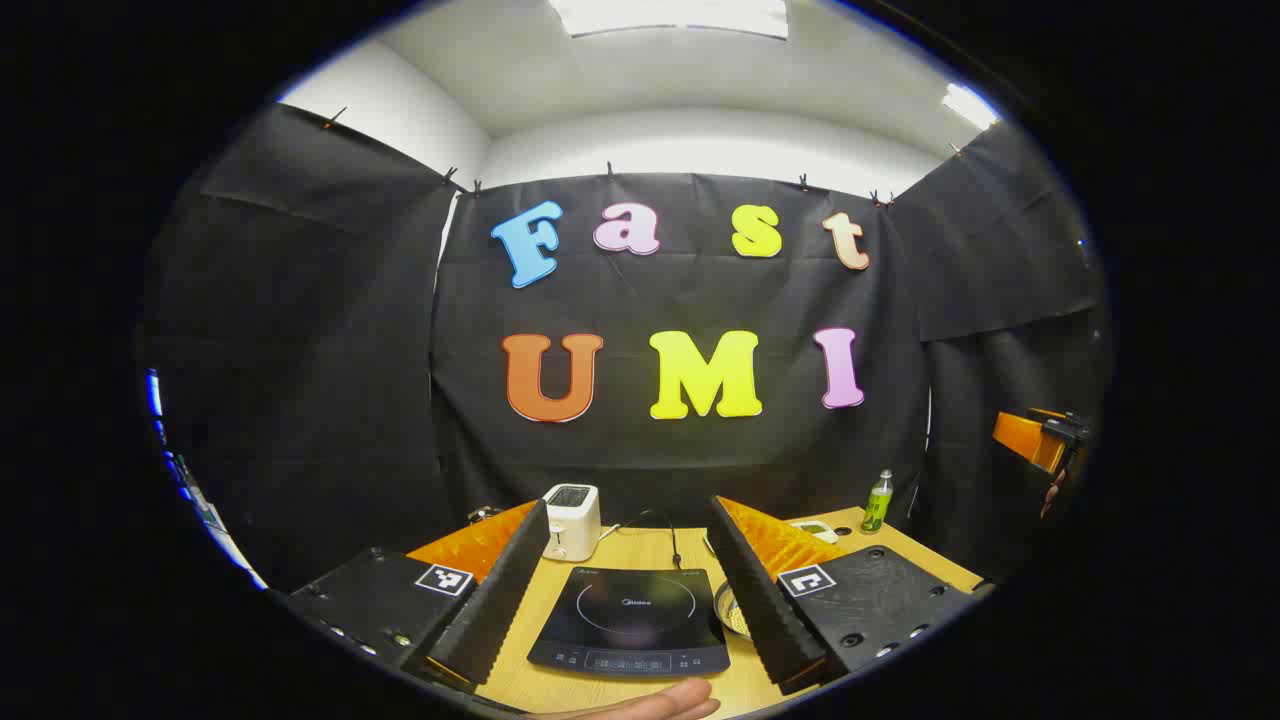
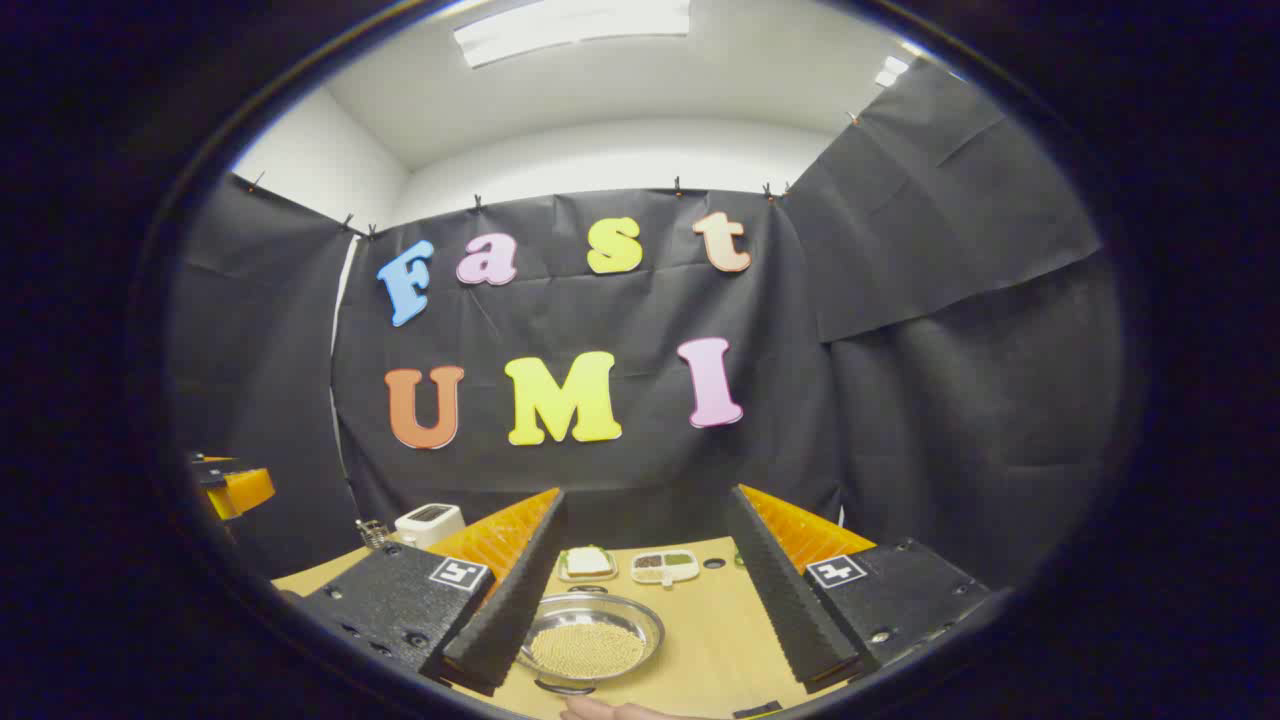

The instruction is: First push the handle of the pot to place it horizontally, then grasp the pot with both hands and set it on the induction cooktop.

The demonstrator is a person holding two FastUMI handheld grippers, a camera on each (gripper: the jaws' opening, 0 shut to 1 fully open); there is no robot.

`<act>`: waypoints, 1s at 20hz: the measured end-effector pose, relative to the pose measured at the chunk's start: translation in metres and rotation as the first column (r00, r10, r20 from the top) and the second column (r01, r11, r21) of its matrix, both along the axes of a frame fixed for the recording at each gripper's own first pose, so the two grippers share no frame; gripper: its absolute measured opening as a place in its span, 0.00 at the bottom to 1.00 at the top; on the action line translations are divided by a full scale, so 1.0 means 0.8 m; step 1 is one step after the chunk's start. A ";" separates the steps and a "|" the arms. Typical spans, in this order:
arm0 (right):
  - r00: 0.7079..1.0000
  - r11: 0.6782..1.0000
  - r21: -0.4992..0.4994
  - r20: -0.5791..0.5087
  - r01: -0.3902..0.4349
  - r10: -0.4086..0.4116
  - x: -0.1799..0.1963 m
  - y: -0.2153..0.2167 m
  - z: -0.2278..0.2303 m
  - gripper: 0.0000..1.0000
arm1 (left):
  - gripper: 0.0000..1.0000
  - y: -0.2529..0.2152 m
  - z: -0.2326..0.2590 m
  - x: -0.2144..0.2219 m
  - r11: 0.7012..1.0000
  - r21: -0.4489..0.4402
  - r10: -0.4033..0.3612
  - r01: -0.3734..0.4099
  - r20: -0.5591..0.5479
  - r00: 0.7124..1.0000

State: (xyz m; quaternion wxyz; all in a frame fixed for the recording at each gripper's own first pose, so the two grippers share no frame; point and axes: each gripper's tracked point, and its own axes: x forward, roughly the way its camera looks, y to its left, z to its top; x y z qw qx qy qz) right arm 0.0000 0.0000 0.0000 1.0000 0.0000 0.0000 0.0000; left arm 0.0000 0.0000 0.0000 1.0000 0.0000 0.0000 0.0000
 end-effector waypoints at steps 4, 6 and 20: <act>1.000 1.000 0.002 -0.019 0.004 -0.004 0.005 -0.004 -0.004 1.00 | 0.95 0.009 0.008 -0.001 1.000 -0.028 0.001 0.000 0.021 1.000; 1.000 1.000 0.000 -0.021 0.006 -0.006 0.007 -0.005 -0.003 0.96 | 0.95 0.014 0.007 -0.002 0.999 -0.032 0.003 -0.002 0.025 1.000; 0.998 1.000 -0.012 -0.052 0.025 -0.025 0.024 0.006 -0.027 0.96 | 0.95 -0.004 -0.007 -0.003 0.999 -0.014 -0.048 0.048 0.008 0.999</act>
